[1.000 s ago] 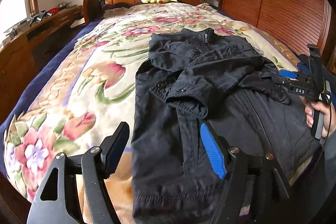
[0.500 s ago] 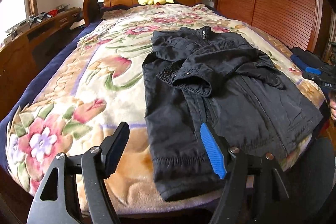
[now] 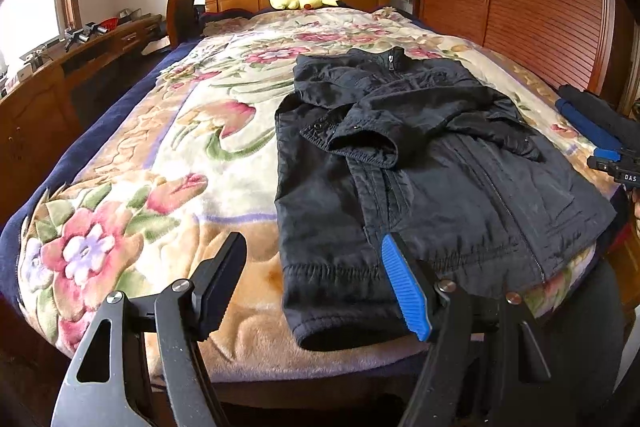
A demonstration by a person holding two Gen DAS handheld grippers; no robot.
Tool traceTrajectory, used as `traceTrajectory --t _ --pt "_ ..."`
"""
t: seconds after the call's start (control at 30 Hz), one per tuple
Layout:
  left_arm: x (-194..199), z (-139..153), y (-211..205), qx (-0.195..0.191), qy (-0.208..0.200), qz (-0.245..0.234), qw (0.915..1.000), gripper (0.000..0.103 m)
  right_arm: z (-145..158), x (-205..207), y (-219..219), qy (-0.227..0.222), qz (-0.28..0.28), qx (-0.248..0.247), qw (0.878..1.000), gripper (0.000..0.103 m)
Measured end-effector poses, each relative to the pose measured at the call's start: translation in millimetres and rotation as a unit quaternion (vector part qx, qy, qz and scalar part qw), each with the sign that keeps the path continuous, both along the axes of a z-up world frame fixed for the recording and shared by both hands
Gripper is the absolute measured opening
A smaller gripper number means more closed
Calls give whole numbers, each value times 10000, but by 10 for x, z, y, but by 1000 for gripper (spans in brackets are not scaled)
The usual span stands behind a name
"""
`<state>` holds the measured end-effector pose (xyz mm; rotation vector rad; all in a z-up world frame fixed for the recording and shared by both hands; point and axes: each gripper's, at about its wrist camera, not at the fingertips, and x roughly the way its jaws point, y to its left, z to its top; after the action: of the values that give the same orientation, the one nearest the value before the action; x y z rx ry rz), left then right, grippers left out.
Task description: Fold large clothes
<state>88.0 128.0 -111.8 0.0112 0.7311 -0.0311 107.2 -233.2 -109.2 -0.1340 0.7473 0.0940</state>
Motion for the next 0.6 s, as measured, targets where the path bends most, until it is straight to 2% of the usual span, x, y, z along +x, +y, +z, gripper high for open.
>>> traceTrajectory --t 0.37,0.47,0.6 --pt "-96 -136 -65 34 70 -163 9998 71 -269 46 -141 266 -169 105 9994 65" --pt "-130 -186 -82 91 88 -236 9996 62 -317 7 -179 324 -240 138 9991 65" --pt "-121 -255 -17 12 152 -165 9997 57 -351 -47 -226 365 -268 280 9986 65"
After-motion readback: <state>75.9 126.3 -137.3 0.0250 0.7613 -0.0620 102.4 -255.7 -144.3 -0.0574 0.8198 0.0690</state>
